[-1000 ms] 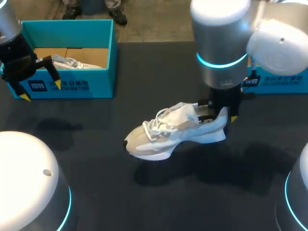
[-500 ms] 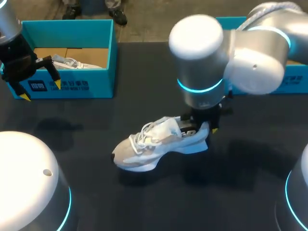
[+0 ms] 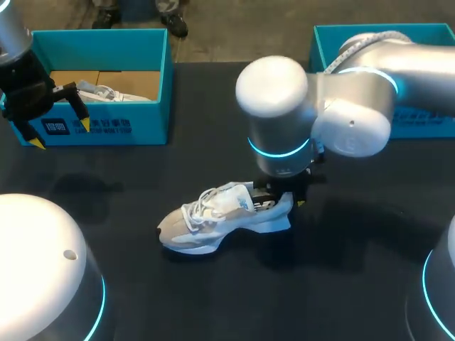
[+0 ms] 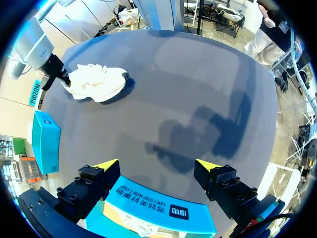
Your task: Take the shoe out of the shoebox, open the shoe tongue, remove and reinsert the insole, then place the shoe into the shoebox
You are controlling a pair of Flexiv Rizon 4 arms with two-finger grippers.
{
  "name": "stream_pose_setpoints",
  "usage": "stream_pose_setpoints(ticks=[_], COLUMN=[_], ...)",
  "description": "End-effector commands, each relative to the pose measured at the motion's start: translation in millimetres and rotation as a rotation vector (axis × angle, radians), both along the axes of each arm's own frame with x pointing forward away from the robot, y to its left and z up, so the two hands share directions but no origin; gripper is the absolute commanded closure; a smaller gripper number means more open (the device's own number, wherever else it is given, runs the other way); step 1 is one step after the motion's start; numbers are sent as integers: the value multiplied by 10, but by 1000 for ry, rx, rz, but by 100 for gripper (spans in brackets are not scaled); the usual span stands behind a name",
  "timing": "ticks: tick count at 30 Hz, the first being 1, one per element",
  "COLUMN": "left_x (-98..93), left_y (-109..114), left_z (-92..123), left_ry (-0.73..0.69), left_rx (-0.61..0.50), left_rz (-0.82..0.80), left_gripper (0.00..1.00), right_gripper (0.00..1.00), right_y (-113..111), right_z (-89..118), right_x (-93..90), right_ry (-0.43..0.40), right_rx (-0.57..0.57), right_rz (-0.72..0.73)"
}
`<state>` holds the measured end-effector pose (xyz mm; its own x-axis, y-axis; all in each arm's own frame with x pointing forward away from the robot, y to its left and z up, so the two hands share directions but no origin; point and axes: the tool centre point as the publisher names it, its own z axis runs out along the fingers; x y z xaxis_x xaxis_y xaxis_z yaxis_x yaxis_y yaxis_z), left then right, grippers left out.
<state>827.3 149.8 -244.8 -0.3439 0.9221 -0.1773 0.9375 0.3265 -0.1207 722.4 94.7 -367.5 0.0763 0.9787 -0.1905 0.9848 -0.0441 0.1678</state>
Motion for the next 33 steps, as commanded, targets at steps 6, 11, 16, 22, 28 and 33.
stream_pose_setpoints(ticks=[6,11,16,22,28,33], left_x=[-5,-5,-5,-5,-5,-5], left_y=[0,0,0,0,0,0], left_z=[0,0,0,0,0,0], left_ry=[-2,-2,-2,-2,-2,-2], left_rx=[2,2,2,2,2,2], left_rz=[0,0,0,0,0,0], left_gripper=[0,0,0,0,0,0], right_gripper=[100,100,0,0,0,0], right_y=[23,16,35,8,41,105], right_z=[-242,-287,-142,84,349,531], right_x=[1,5,-5,-51,-94,-113], right_ry=[-21,-16,-21,-31,-63,-108], right_rx=[-13,-1,5,17,97,154], right_rz=[-8,-9,3,6,157,418])
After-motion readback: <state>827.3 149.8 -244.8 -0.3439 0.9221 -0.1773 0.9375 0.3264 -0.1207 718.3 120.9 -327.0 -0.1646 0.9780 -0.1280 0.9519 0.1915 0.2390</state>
